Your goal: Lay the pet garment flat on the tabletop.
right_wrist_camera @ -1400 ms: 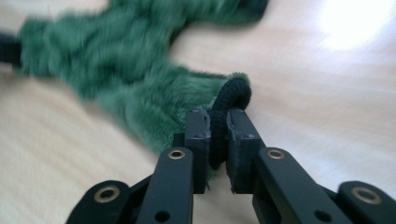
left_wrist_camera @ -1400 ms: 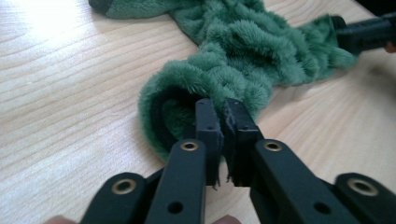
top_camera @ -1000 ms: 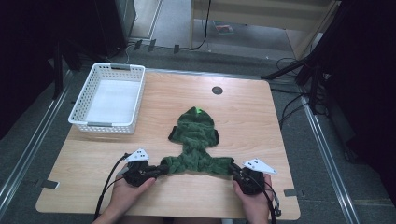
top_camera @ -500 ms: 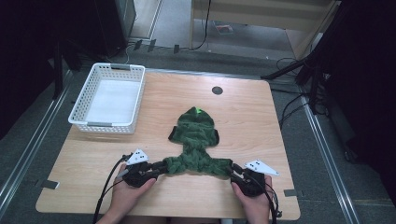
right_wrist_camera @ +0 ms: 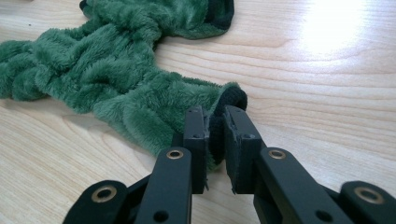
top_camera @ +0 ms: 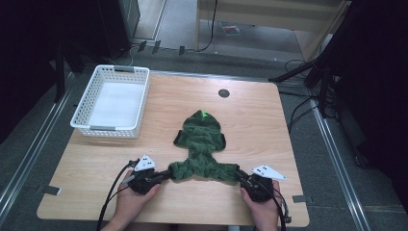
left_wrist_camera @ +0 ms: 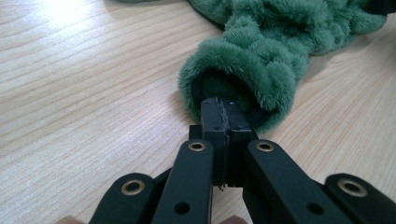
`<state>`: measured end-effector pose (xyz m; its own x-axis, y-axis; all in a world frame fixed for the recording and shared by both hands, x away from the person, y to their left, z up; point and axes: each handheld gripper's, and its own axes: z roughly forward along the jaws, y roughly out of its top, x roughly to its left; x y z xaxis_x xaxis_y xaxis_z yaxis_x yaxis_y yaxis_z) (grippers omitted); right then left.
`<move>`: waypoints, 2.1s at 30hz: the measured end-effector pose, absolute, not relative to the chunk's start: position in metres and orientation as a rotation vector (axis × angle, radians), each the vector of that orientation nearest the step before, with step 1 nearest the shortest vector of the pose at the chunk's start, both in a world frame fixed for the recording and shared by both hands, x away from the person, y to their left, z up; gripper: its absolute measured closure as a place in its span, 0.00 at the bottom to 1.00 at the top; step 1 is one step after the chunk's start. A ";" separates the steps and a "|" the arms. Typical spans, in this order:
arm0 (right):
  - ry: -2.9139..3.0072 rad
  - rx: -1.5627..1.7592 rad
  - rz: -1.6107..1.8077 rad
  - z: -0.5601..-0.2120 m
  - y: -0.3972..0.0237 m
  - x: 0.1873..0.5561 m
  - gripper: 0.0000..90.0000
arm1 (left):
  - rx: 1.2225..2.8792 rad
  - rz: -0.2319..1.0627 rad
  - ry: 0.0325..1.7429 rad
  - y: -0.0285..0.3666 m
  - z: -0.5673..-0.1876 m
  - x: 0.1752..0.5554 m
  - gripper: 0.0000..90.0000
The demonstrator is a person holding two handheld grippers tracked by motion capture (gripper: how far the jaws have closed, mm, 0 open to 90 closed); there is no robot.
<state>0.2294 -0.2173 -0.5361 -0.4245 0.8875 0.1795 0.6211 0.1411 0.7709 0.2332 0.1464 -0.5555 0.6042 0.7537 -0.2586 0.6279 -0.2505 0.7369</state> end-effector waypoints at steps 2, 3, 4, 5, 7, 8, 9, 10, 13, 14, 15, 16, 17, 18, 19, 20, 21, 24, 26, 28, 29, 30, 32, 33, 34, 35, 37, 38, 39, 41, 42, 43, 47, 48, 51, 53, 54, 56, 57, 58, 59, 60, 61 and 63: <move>2.093 1.458 1.176 -0.535 -0.219 0.229 0.89 | 1.981 0.202 1.080 0.144 -0.555 0.232 1.00; 2.088 1.460 1.179 -0.535 -0.220 0.229 0.89 | 1.985 0.208 1.077 0.144 -0.555 0.231 1.00; 2.079 1.457 1.185 -0.534 -0.221 0.229 0.89 | 1.985 0.206 1.077 0.144 -0.555 0.231 1.00; 2.069 1.463 1.191 -0.533 -0.223 0.229 0.88 | 1.983 0.199 1.079 0.144 -0.555 0.231 1.00; 2.048 1.466 1.211 -0.532 -0.227 0.230 0.84 | 1.971 0.184 1.087 0.146 -0.555 0.232 1.00; 2.036 1.468 1.223 -0.531 -0.229 0.230 0.81 | 1.947 0.177 1.084 0.148 -0.555 0.232 0.96; 2.024 1.471 1.231 -0.530 -0.232 0.230 0.78 | 1.924 0.177 1.074 0.150 -0.554 0.231 0.90; 2.011 1.477 1.238 -0.529 -0.234 0.230 0.76 | 1.897 0.181 1.068 0.152 -0.553 0.230 0.83; 1.994 1.465 1.289 -0.527 -0.244 0.231 0.65 | 1.824 0.237 1.077 0.162 -0.547 0.228 0.62; 1.987 1.456 1.291 -0.526 -0.246 0.232 0.61 | 1.804 0.280 1.085 0.165 -0.545 0.227 0.56; 1.978 1.446 1.294 -0.526 -0.249 0.232 0.55 | 1.791 0.323 1.091 0.169 -0.542 0.226 0.48; 1.970 1.435 1.294 -0.525 -0.252 0.233 0.48 | 1.774 0.352 1.102 0.173 -0.539 0.226 0.41; 1.962 1.434 1.286 -0.523 -0.254 0.233 0.42 | 1.760 0.370 1.118 0.179 -0.537 0.226 0.35; 1.960 1.432 1.284 -0.522 -0.257 0.234 0.35 | 1.743 0.373 1.134 0.185 -0.535 0.227 0.28; 1.960 1.434 1.290 -0.521 -0.259 0.234 0.29 | 1.723 0.363 1.149 0.192 -0.534 0.228 0.22; 1.961 1.433 1.289 -0.520 -0.261 0.234 0.22 | 1.703 0.368 1.166 0.199 -0.533 0.228 0.18; 1.959 1.438 1.282 -0.519 -0.263 0.234 0.16 | 1.690 0.374 1.180 0.206 -0.531 0.228 0.15; 1.971 1.436 1.272 -0.517 -0.268 0.234 0.00 | 1.672 0.380 1.193 0.224 -0.531 0.226 0.04; 1.969 1.445 1.303 -0.515 -0.272 0.234 0.00 | 1.660 0.355 1.188 0.236 -0.532 0.223 0.00; 1.957 1.455 1.296 -0.514 -0.274 0.234 0.00 | 1.639 0.358 1.208 0.247 -0.532 0.221 0.00; 1.956 1.452 1.287 -0.513 -0.276 0.234 0.00 | 1.641 0.362 1.220 0.252 -0.532 0.221 0.00; 1.954 1.450 1.281 -0.513 -0.277 0.233 0.00 | 1.641 0.372 1.230 0.258 -0.532 0.220 0.00; 1.949 1.455 1.258 -0.514 -0.281 0.233 0.00 | 1.641 0.406 1.252 0.269 -0.533 0.217 0.00; 1.949 1.457 1.245 -0.515 -0.283 0.233 0.00 | 1.635 0.413 1.267 0.275 -0.534 0.216 0.00; 1.948 1.458 1.236 -0.516 -0.284 0.233 0.00 | 1.634 0.422 1.280 0.281 -0.534 0.216 0.00; 1.946 1.453 1.228 -0.517 -0.286 0.233 0.00 | 1.628 0.427 1.295 0.287 -0.535 0.215 0.00; 1.945 1.453 1.217 -0.519 -0.290 0.233 0.00 | 1.620 0.445 1.316 0.299 -0.537 0.212 0.00; 1.942 1.452 1.208 -0.520 -0.292 0.233 0.00 | 1.625 0.463 1.329 0.307 -0.537 0.211 0.00; 1.939 1.452 1.201 -0.522 -0.294 0.233 0.00 | 1.624 0.472 1.336 0.310 -0.538 0.210 0.00; 1.931 1.461 1.191 -0.523 -0.298 0.232 0.00 | 1.642 0.511 1.351 0.320 -0.539 0.208 0.00; 1.929 1.462 1.186 -0.525 -0.301 0.232 0.00 | 1.644 0.522 1.359 0.324 -0.539 0.207 0.00; 1.927 1.470 1.180 -0.526 -0.304 0.231 0.00 | 1.645 0.526 1.364 0.329 -0.540 0.207 0.00; 1.918 1.500 1.156 -0.534 -0.316 0.230 0.00 | 1.626 0.551 1.393 0.347 -0.541 0.203 0.00; 1.915 1.513 1.153 -0.535 -0.319 0.229 0.00 | 1.629 0.563 1.394 0.351 -0.541 0.202 0.00; 1.900 1.542 1.166 -0.538 -0.329 0.228 0.00 | 1.645 0.600 1.406 0.363 -0.540 0.200 0.00; 1.890 1.557 1.172 -0.540 -0.335 0.227 0.00 | 1.650 0.609 1.420 0.371 -0.542 0.197 0.00; 1.891 1.560 1.171 -0.541 -0.337 0.226 0.00 | 1.648 0.608 1.423 0.376 -0.543 0.196 0.00; 1.892 1.569 1.157 -0.544 -0.341 0.224 0.00 | 1.630 0.604 1.438 0.384 -0.545 0.194 0.00; 1.894 1.570 1.157 -0.545 -0.343 0.223 0.00 | 1.620 0.602 1.448 0.388 -0.546 0.193 0.00; 1.892 1.577 1.171 -0.546 -0.345 0.222 0.00 | 1.613 0.599 1.454 0.390 -0.546 0.193 0.00; 1.889 1.573 1.181 -0.545 -0.346 0.220 0.00 | 1.600 0.591 1.459 0.392 -0.547 0.193 0.00; 1.887 1.576 1.184 -0.545 -0.346 0.219 0.00 | 1.589 0.577 1.460 0.393 -0.548 0.194 0.00; 1.878 1.580 1.186 -0.546 -0.346 0.219 0.00 | 1.590 0.568 1.457 0.393 -0.549 0.196 0.00; 1.857 1.587 1.187 -0.546 -0.346 0.219 0.00 | 1.593 0.564 1.461 0.391 -0.551 0.197 0.00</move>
<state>0.2189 -0.3458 -0.5465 -0.2581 0.9440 0.2057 0.5831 -0.0176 0.8122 0.1974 0.3913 -0.5512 0.2056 0.9525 -0.2248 0.5545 0.0758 0.8287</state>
